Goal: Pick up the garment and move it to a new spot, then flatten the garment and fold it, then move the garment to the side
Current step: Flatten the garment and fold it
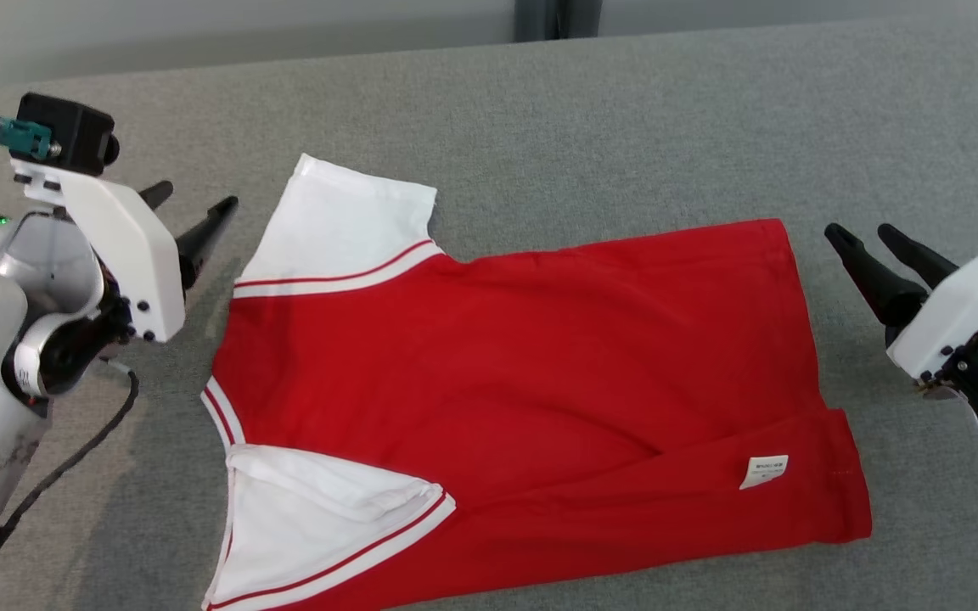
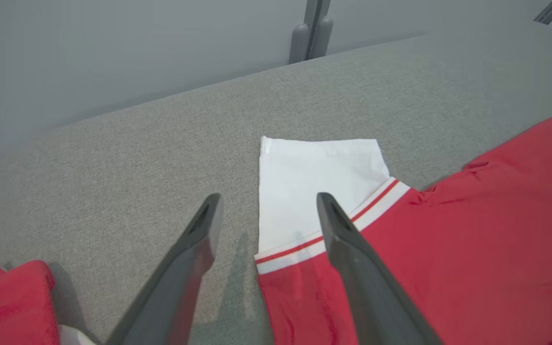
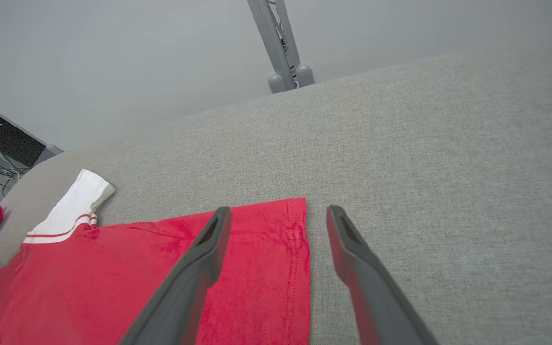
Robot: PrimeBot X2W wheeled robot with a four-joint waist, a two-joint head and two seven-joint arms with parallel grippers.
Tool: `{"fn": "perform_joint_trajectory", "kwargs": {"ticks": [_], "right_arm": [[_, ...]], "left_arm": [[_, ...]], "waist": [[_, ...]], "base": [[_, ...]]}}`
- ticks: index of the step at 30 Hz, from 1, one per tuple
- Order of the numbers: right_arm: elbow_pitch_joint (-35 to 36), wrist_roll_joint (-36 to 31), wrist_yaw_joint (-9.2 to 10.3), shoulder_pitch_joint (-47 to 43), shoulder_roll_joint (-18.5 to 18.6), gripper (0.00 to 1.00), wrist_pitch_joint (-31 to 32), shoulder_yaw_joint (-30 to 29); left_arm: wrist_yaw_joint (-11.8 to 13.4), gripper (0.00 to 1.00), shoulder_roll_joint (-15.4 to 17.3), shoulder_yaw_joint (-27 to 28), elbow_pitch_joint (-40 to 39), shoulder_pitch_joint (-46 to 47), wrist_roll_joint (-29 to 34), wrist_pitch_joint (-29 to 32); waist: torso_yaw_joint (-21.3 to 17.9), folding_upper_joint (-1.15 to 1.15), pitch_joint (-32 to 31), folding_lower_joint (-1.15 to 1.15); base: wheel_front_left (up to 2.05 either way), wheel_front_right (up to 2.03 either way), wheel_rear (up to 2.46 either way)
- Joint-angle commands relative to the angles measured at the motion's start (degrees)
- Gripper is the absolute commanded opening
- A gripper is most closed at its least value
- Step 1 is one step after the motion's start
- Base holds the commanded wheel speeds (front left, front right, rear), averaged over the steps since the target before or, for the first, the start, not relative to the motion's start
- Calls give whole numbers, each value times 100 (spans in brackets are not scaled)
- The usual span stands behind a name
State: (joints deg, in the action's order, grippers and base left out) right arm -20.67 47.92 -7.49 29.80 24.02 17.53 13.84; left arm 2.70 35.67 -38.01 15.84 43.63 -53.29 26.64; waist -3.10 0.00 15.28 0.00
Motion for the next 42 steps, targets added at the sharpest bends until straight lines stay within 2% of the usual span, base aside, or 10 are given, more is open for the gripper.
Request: {"fn": "perform_joint_trajectory", "kwargs": {"ticks": [1,13,26,27,28,29,30,31,32,42], "right_arm": [[-89,8,-1,141,-16,100,42,53],[-824,233,-1,1529,-233,100,174,819],[-830,681,-1,1896,-292,100,14,1531],[-829,714,-1,1917,-281,76,-19,1585],[-829,743,-1,1937,-271,47,-41,1627],[-828,782,-1,1949,-246,30,-61,1669],[-827,803,-1,1966,-220,18,-97,1717],[-816,838,-1,1986,-203,0,-117,1761],[-809,860,-1,1998,-182,0,-164,1794],[-1010,1075,-1,1913,-3,0,-707,2082]], "left_arm": [[-98,100,-59,-39,138,181,29,56],[-868,100,-530,-233,2009,1999,31,633],[-1012,100,-693,-554,2975,2553,-34,801],[-1016,100,-698,-576,3019,2559,-48,800],[-1020,92,-715,-600,3070,2556,-87,837],[-1022,60,-728,-631,3110,2547,-109,879],[-1024,44,-736,-674,3127,2549,-129,914],[-1025,24,-746,-704,3119,2556,-155,891],[-1026,0,-747,-730,3107,2561,-169,857],[-1021,0,-675,-981,2727,2399,-620,606]], "waist": [[-135,0,327,0],[-578,0,1399,0],[-832,0,1700,0],[-831,0,1701,0],[-826,0,1699,0],[-817,0,1694,0],[-806,0,1684,0],[-793,0,1672,0],[-779,0,1653,0],[-593,0,1182,0]], "base": [[0,0,0],[0,0,0],[0,0,0],[0,0,0],[0,0,0],[0,0,0],[0,0,0],[0,0,0],[0,0,0],[0,0,0]]}}
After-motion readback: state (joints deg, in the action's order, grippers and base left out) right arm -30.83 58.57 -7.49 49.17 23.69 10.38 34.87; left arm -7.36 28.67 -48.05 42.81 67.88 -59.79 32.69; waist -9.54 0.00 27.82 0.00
